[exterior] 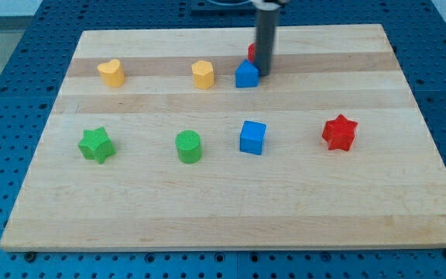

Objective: Move red circle to the top left corner of the board

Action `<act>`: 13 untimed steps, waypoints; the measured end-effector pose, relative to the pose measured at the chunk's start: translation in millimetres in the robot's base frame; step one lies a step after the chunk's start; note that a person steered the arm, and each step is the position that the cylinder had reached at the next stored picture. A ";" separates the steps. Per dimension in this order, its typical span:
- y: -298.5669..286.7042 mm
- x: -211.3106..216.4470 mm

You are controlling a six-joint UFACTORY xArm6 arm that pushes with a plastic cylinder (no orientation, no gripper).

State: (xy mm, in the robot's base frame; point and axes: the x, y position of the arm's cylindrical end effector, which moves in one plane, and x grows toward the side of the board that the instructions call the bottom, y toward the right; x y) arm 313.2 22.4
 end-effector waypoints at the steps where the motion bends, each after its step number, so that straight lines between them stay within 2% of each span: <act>1: -38.1 -12.5; 2: -12.9 1.2; 3: 38.8 4.9; 4: 42.9 -19.9; 5: -20.8 -31.3; 6: -63.3 -23.0; 7: -13.2 -15.2; 8: 19.5 -32.1; 9: 2.7 -56.3; 10: -49.0 -55.0; 11: -16.9 -53.1; 12: 7.0 -84.9; 13: -45.7 -92.6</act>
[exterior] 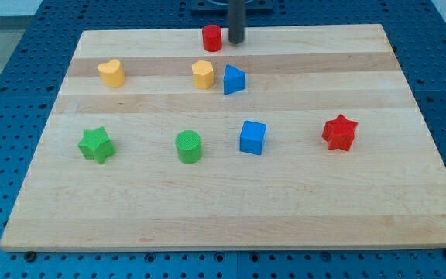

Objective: Move red circle to the top left corner of the board

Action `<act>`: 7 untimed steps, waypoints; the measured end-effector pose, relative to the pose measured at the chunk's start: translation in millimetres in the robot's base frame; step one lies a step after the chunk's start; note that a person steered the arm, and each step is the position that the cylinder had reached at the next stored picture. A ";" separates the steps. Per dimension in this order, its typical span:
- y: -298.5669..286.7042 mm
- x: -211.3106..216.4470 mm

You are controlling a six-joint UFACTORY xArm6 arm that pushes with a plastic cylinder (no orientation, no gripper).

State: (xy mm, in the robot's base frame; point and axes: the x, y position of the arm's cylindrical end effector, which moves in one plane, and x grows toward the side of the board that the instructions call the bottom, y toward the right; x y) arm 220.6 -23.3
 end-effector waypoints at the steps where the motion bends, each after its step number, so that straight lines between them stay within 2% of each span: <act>1: -99.7 9.3; 3: -119.7 23.8; 4: -174.3 28.5; 5: -194.2 28.5; 7: -195.4 29.0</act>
